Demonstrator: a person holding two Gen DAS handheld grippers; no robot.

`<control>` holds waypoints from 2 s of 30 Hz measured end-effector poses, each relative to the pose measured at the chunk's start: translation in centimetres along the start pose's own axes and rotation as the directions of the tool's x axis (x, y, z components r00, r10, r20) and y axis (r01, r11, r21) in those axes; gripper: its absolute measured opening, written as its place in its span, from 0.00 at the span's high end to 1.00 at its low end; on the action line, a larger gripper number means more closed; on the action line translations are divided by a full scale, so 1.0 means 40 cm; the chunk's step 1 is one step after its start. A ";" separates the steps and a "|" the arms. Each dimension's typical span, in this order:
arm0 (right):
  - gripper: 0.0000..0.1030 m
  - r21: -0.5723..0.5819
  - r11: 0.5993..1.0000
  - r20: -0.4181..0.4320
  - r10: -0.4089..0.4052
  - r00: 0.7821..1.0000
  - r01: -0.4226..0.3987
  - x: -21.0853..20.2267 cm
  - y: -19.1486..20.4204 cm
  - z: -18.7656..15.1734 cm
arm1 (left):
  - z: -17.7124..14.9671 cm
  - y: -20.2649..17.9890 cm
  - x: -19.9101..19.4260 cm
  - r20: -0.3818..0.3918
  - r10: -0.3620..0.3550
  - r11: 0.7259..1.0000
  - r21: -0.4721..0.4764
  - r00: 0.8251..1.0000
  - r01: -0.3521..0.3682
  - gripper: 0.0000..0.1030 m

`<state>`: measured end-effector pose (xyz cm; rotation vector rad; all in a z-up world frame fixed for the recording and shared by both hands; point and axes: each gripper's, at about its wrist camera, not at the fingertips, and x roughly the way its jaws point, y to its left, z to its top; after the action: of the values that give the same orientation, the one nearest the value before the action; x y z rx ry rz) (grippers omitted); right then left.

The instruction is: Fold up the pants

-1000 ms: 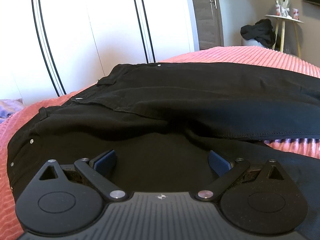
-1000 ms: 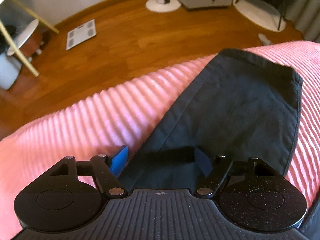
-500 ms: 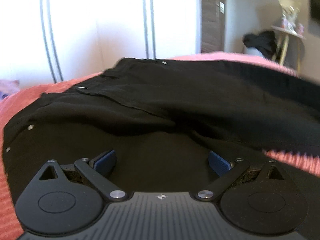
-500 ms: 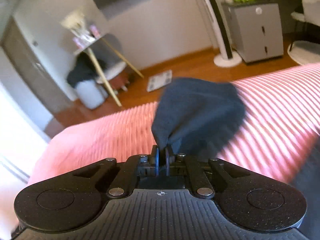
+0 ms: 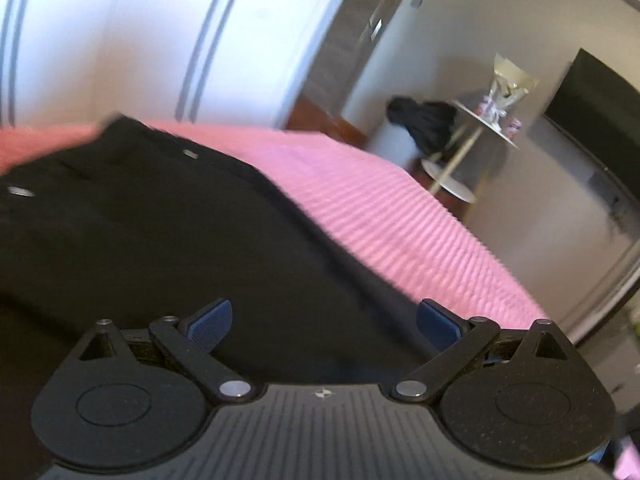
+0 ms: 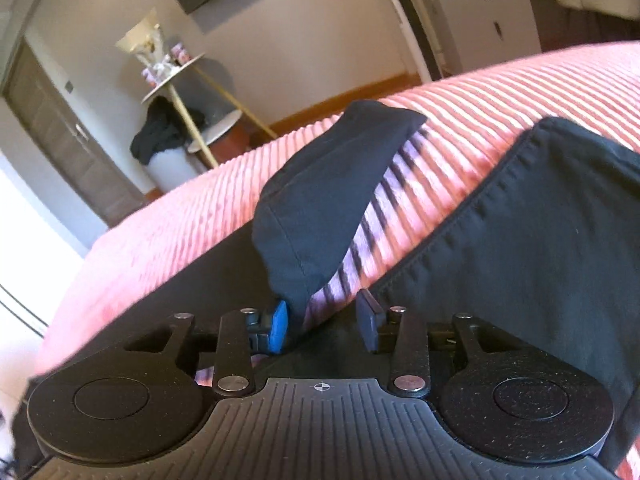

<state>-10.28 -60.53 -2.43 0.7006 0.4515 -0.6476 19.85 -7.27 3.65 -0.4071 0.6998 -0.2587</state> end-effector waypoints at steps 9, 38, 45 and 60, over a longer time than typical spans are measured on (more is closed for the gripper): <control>0.68 0.083 0.993 0.036 0.079 0.996 -0.082 0.003 -0.016 0.032 | 0.061 -0.011 0.311 -0.263 -0.089 0.972 -0.232 0.961 0.026 0.47; 0.86 -0.002 0.983 0.047 -0.186 0.981 0.186 -0.303 -0.113 -0.067 | -0.302 0.127 -0.309 -0.232 -0.146 0.971 -0.218 0.962 0.095 0.88; 0.41 -0.327 0.916 0.164 -0.185 0.969 0.231 -0.297 -0.002 -0.089 | -0.275 0.124 -0.332 -0.131 -0.133 0.973 -0.204 0.982 0.105 0.20; 0.89 -0.460 0.804 0.241 -0.295 0.925 0.376 -0.071 0.051 -0.050 | -0.168 0.345 -0.301 -0.082 0.075 0.932 -0.349 0.994 -0.099 0.15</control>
<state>-11.27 -56.81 -1.23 0.0653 0.5745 -0.8726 7.77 7.54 -0.28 -0.7106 0.8315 -0.0605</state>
